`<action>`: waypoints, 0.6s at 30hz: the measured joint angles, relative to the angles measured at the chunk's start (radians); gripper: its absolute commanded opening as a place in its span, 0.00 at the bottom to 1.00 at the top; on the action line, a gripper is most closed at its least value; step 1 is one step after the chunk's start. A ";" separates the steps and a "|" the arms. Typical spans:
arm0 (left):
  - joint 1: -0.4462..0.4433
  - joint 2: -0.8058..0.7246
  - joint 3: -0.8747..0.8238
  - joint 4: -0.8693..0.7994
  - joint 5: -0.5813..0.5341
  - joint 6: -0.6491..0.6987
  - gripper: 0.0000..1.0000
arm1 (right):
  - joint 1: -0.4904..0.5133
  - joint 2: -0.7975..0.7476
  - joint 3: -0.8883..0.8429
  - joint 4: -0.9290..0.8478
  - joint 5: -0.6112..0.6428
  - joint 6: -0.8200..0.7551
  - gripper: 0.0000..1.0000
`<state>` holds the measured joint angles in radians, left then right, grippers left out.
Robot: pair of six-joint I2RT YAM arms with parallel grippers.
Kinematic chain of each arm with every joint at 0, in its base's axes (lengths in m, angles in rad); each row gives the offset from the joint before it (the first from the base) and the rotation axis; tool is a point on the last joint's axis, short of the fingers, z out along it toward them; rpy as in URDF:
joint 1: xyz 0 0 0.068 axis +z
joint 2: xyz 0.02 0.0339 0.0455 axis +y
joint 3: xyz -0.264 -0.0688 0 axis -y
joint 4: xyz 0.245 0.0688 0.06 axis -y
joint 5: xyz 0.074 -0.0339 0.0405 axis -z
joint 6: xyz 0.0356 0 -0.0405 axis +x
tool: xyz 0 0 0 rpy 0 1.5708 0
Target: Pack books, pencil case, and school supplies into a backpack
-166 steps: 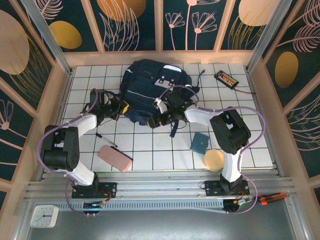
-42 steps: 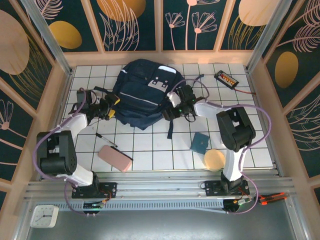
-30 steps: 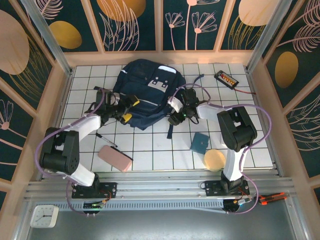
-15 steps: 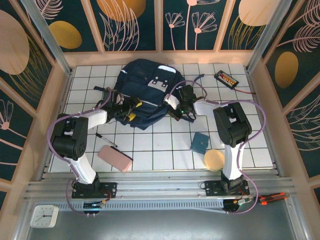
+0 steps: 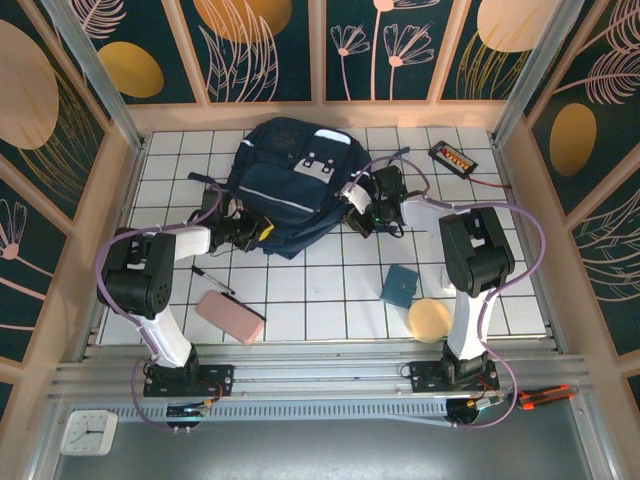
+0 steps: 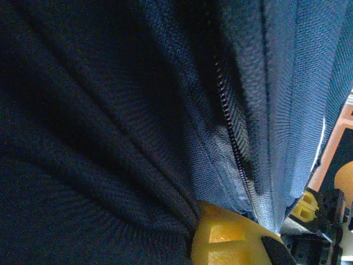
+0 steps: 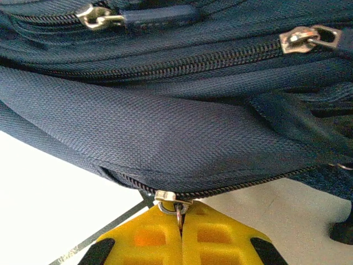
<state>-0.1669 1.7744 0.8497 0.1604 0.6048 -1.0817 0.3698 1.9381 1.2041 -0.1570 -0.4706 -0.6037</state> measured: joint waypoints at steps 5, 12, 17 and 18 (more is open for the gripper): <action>0.024 -0.034 -0.016 -0.019 0.016 0.042 0.00 | -0.004 0.031 0.076 -0.060 0.010 0.016 0.00; 0.045 -0.073 -0.059 -0.014 0.014 0.058 0.00 | -0.031 0.120 0.185 -0.154 0.038 0.101 0.05; 0.050 -0.080 -0.060 -0.022 0.010 0.066 0.00 | -0.042 0.120 0.188 -0.174 0.055 0.150 0.22; 0.056 -0.084 -0.060 -0.029 0.000 0.069 0.00 | -0.053 0.119 0.188 -0.180 0.079 0.163 0.26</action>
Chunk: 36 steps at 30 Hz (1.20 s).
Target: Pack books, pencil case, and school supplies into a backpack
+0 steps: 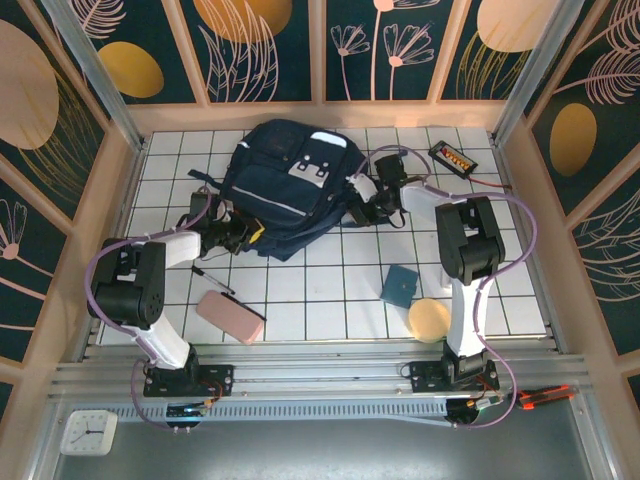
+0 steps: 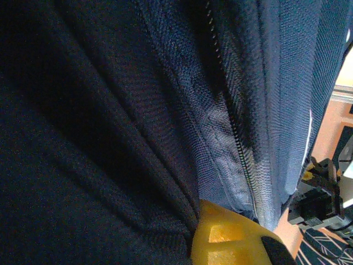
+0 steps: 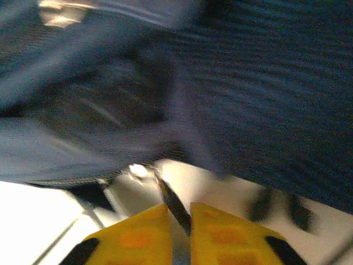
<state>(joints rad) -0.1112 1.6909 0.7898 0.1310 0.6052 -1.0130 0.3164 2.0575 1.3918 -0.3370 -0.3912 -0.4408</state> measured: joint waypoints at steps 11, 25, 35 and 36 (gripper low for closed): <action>0.039 -0.087 -0.003 -0.083 -0.014 0.029 0.52 | -0.047 -0.210 -0.111 0.040 0.068 0.073 0.52; 0.039 -0.217 -0.045 -0.111 -0.004 0.016 0.59 | 0.111 0.080 0.220 0.090 -0.006 -0.349 0.56; 0.039 -0.184 -0.078 -0.053 0.017 -0.032 0.59 | 0.111 0.130 0.285 0.014 -0.018 -0.520 0.56; 0.039 -0.180 -0.079 -0.051 0.018 -0.036 0.60 | 0.111 0.130 0.285 0.014 -0.023 -0.520 0.56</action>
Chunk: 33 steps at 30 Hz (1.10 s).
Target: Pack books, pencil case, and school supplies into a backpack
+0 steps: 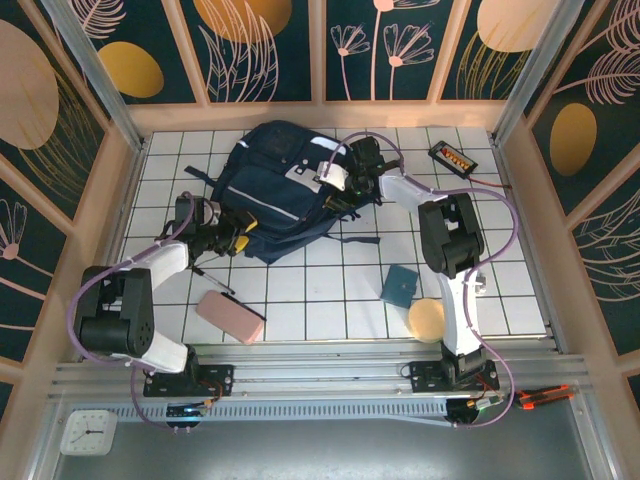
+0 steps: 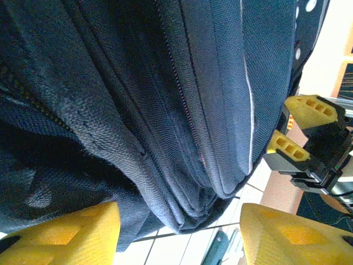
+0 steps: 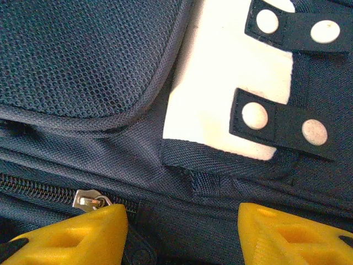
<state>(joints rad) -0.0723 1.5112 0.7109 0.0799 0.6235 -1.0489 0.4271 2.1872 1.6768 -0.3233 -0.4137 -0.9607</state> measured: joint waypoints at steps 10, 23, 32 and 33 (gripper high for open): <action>0.001 0.032 -0.001 0.032 0.012 -0.011 0.60 | -0.015 -0.036 -0.034 -0.056 -0.057 -0.008 0.57; 0.003 0.042 -0.001 0.048 0.027 -0.018 0.62 | 0.006 -0.029 -0.020 -0.123 -0.024 -0.036 0.54; 0.005 0.042 -0.001 0.048 0.030 -0.018 0.63 | 0.026 -0.009 0.000 -0.119 0.019 -0.036 0.25; 0.005 0.042 -0.002 0.049 0.030 -0.018 0.63 | 0.027 -0.009 -0.002 -0.116 0.024 -0.040 0.21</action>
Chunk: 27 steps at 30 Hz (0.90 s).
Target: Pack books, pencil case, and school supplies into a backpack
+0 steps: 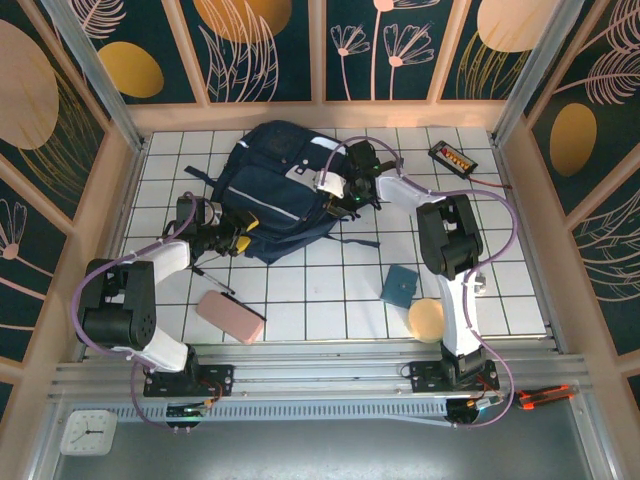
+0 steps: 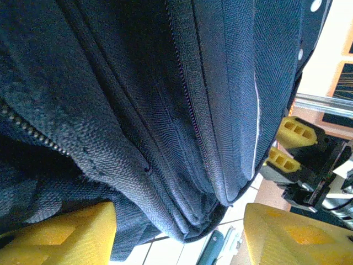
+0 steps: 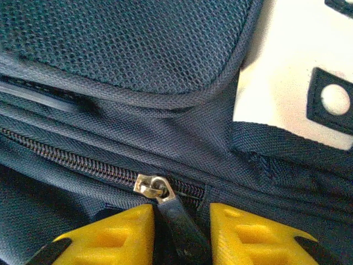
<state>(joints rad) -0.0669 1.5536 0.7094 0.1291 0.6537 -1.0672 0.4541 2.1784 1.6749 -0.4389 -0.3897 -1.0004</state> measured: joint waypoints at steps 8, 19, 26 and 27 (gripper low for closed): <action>0.000 0.000 0.001 -0.006 -0.003 0.010 0.64 | 0.019 -0.064 -0.095 0.066 0.053 -0.005 0.00; 0.000 -0.021 0.266 -0.352 -0.161 0.304 0.99 | 0.074 -0.200 -0.240 0.105 0.135 0.023 0.00; -0.059 0.022 0.598 -0.546 -0.376 0.677 0.98 | 0.088 -0.287 -0.325 0.164 0.172 0.049 0.00; -0.087 0.040 0.631 -0.561 -0.413 0.750 0.98 | 0.088 -0.292 -0.333 0.171 0.177 0.053 0.00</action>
<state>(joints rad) -0.1543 1.5932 1.3399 -0.4320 0.2409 -0.3172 0.5423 1.8862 1.3418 -0.2676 -0.2131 -0.9474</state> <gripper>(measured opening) 0.985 0.051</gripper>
